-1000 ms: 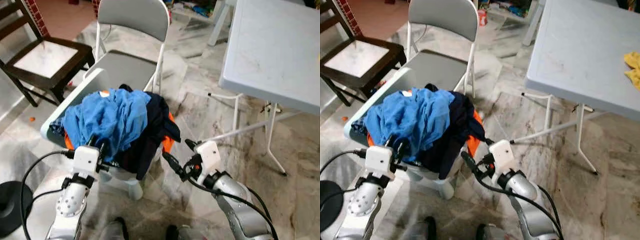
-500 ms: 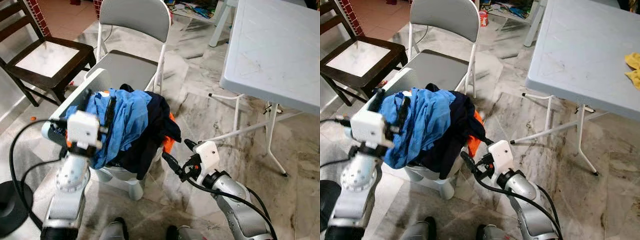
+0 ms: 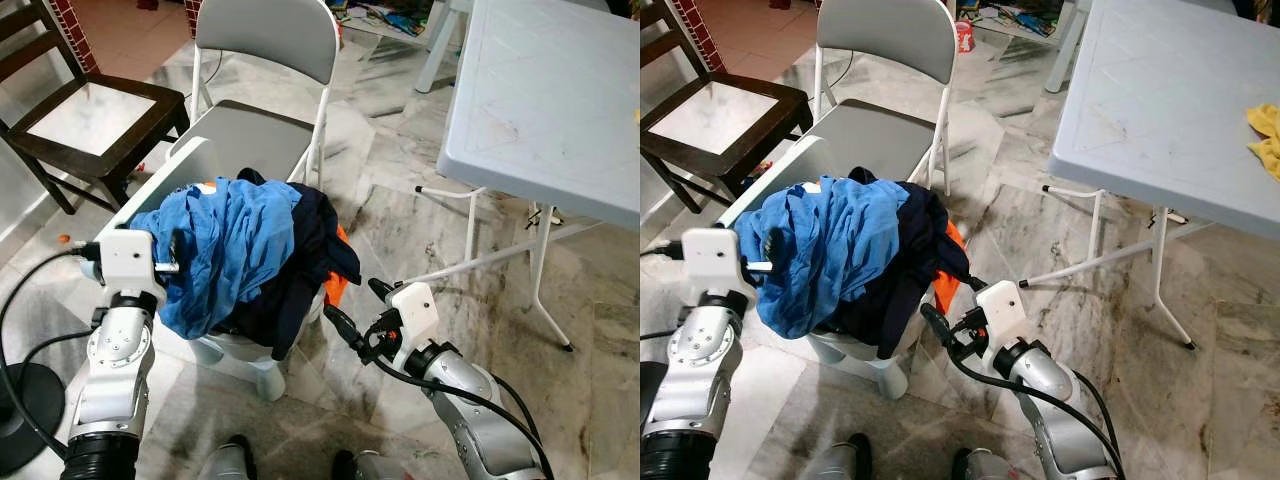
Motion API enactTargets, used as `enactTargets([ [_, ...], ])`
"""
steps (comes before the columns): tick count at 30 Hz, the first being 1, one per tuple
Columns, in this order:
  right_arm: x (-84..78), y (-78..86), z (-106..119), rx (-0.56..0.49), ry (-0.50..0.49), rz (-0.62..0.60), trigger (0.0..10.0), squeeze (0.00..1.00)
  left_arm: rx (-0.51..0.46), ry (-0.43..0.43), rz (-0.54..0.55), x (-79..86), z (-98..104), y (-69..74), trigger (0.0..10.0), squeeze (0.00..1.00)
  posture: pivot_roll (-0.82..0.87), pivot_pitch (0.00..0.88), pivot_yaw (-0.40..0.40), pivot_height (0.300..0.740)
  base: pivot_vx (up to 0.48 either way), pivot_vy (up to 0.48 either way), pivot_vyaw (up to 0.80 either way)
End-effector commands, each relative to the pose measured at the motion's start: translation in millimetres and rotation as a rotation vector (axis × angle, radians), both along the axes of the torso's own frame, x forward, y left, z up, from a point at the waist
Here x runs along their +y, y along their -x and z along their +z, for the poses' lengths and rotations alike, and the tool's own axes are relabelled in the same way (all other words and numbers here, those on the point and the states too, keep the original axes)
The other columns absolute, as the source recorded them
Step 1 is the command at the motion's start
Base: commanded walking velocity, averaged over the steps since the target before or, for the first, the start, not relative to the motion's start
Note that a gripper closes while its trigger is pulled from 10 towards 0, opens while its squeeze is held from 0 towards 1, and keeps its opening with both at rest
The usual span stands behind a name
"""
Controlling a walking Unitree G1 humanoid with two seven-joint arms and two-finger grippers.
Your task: Hang hanger
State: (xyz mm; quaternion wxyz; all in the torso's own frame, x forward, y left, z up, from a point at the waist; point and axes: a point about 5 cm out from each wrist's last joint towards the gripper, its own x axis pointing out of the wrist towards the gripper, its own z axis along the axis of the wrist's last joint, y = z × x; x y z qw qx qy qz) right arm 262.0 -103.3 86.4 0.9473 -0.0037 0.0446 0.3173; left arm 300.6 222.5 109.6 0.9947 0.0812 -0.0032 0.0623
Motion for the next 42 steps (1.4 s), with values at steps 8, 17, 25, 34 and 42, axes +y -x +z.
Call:
enactTargets([
  [8,0.6,2.6,-1.6,0.001,0.004,0.001,10.0,0.0,0.027,-0.057,-0.103,-15.1,-4.4,-0.5,10.0,0.0,0.02,0.205,-0.058,0.74,0.0,0.0,0.0],
  [17,1.1,3.7,-3.6,0.007,0.006,-0.002,10.0,0.0,0.142,-0.041,-0.065,-14.1,-35.0,21.8,0.0,0.0,0.03,0.211,-0.055,0.74,0.0,0.0,0.0],
  [25,1.9,4.4,-4.4,0.011,0.008,0.004,10.0,0.0,0.158,0.035,0.132,14.8,-50.2,51.4,0.0,0.0,0.04,0.217,-0.057,0.74,0.0,0.0,0.0],
  [34,1.8,3.4,-4.9,0.013,0.013,0.01,10.0,0.0,0.149,0.055,0.157,20.5,-53.6,56.6,0.0,0.0,0.04,0.218,-0.062,0.74,0.0,0.0,0.0],
  [42,2.4,3.1,-5.5,0.012,0.015,0.01,10.0,0.0,0.094,0.055,0.14,19.5,-44.9,51.8,0.0,0.0,0.04,0.214,-0.061,0.74,0.0,0.0,0.0],
])
